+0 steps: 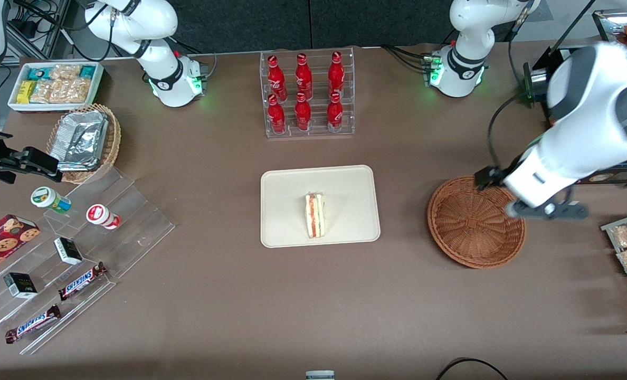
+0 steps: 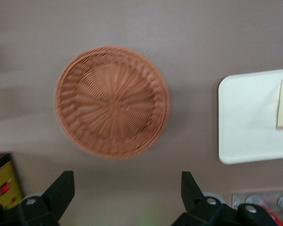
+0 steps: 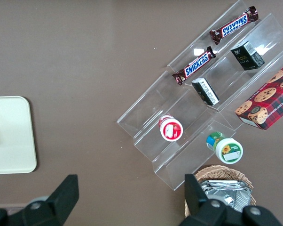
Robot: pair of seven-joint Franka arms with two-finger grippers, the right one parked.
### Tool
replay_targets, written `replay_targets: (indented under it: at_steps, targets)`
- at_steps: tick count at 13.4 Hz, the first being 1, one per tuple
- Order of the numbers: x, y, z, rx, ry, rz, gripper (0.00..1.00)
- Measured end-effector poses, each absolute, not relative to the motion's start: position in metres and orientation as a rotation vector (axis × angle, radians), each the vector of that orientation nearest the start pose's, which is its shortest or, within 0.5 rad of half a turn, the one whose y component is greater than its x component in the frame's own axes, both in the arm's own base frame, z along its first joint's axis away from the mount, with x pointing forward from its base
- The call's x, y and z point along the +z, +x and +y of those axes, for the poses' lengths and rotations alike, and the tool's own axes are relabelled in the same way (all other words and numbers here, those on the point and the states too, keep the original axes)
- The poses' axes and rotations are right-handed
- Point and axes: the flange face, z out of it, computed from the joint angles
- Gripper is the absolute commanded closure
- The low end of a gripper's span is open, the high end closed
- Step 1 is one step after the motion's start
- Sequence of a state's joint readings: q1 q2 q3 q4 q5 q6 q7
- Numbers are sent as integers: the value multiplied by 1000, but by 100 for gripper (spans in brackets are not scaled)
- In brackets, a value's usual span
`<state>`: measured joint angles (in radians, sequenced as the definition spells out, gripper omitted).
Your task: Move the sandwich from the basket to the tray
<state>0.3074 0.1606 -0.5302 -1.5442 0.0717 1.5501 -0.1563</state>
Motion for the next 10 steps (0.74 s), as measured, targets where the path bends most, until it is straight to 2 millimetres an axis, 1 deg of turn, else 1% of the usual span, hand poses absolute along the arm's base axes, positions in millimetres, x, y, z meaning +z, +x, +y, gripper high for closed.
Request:
replay_targets:
  at_steps: [3,5,7,9,10]
  targets:
    - [600,553,-68,224,-3091,25,0]
    - [624,543,-53,228,-3083,-20,0]
    - [638,537,-49,209,-3081,-35,0]
    - [644,535,-49,196,-3080,-38,0]
    - [646,535,-46,197,-3080,-47,0]
